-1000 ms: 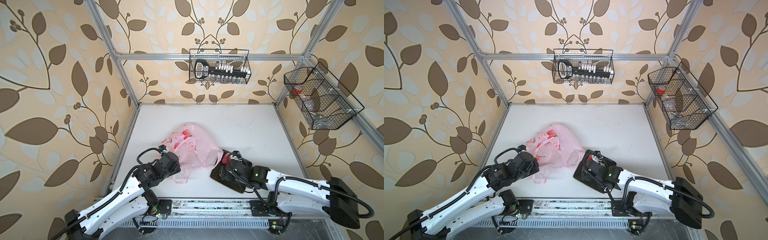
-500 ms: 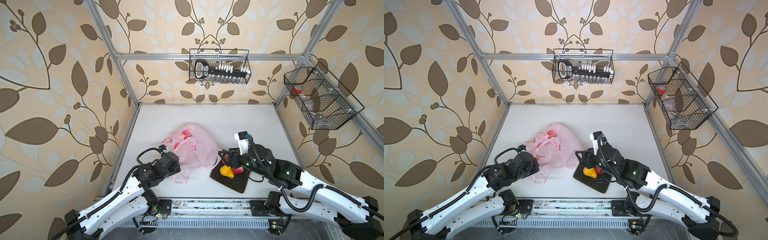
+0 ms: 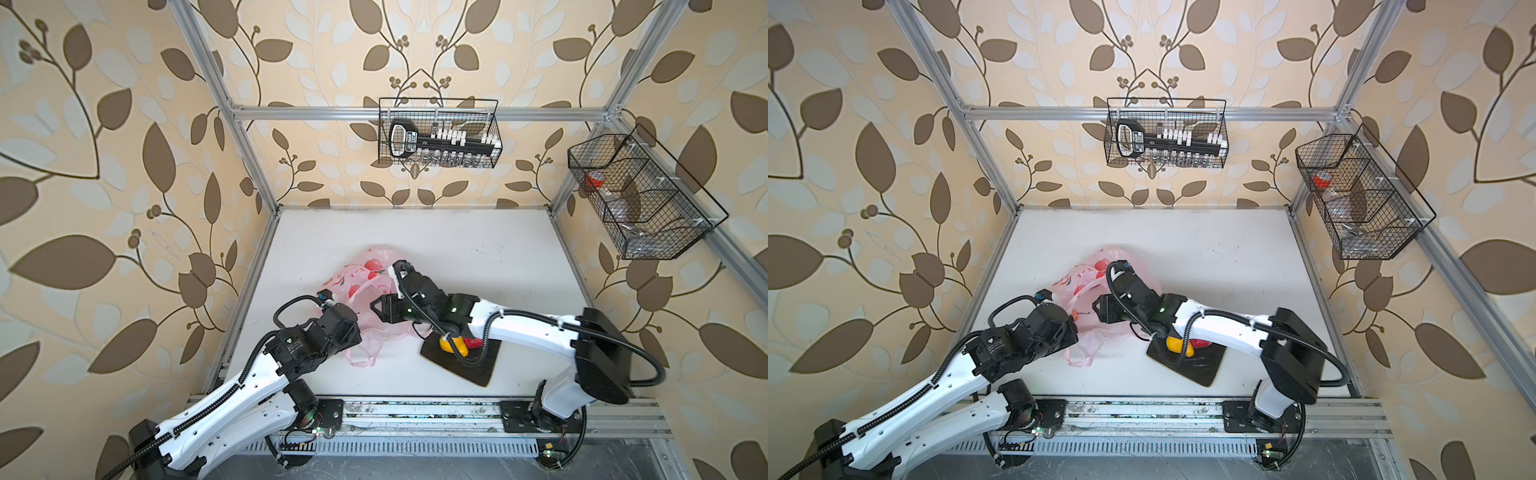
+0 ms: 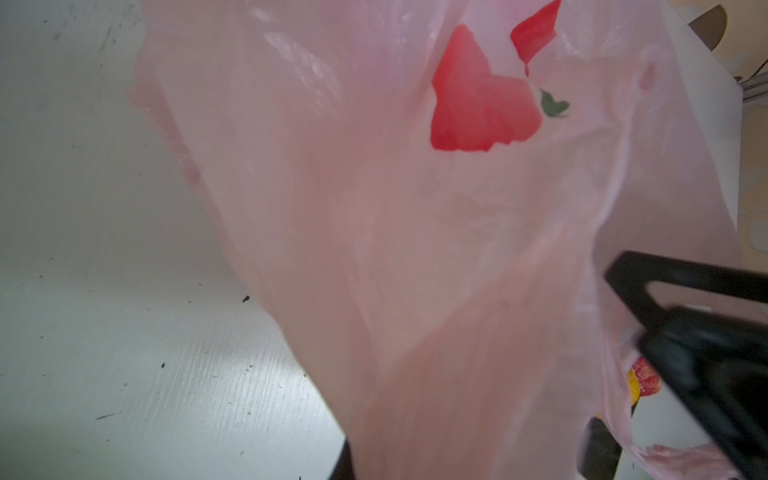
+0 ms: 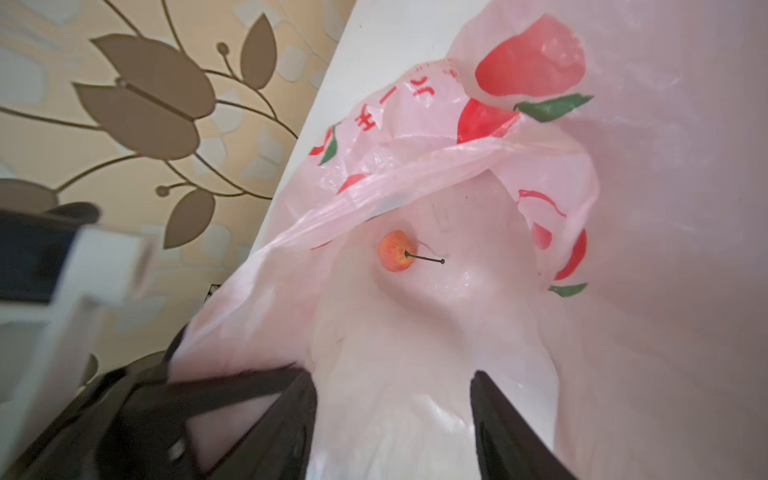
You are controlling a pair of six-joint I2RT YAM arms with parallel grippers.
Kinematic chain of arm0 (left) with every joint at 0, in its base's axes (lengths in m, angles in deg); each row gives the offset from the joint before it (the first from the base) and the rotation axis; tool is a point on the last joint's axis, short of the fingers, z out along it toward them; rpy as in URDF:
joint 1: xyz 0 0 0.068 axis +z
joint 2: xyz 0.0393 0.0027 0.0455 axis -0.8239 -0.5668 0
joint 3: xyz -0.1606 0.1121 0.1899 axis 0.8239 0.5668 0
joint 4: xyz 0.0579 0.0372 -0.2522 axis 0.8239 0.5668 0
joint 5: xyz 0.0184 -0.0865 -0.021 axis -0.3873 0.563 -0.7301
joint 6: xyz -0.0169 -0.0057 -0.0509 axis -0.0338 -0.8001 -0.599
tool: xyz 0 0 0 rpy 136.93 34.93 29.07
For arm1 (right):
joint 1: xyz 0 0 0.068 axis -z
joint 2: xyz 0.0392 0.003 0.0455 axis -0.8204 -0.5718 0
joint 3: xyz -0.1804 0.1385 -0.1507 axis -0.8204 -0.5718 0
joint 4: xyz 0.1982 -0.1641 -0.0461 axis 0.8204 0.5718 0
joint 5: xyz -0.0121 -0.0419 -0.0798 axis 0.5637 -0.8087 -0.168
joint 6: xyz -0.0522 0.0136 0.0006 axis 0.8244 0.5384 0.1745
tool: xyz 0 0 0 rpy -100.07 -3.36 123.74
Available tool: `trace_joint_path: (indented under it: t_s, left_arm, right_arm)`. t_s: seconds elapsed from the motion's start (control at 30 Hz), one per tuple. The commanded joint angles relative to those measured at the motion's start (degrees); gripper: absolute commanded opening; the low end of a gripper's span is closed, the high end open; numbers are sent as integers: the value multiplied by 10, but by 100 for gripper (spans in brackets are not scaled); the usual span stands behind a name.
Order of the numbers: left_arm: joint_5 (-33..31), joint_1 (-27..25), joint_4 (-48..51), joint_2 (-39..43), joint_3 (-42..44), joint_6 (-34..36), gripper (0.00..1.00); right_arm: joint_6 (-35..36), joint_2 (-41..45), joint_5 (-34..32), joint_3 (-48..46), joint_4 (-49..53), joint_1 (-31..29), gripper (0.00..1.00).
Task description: Take the fake fruits out of the plastic bag
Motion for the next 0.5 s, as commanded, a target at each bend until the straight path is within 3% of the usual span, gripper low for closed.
trace_joint_path:
  t_s: [0.0, 0.23, 0.47]
  left_arm:
    - [-21, 7, 4, 7, -25, 9, 0]
    - [-13, 7, 21, 0, -50, 34, 0]
    - [30, 7, 24, -12, -81, 98, 0]
  right_arm:
    - [-94, -63, -14, 35, -78, 3, 60]
    - [-179, -222, -13, 133, -110, 33, 63]
    - [-155, -283, -143, 210, -24, 57, 83]
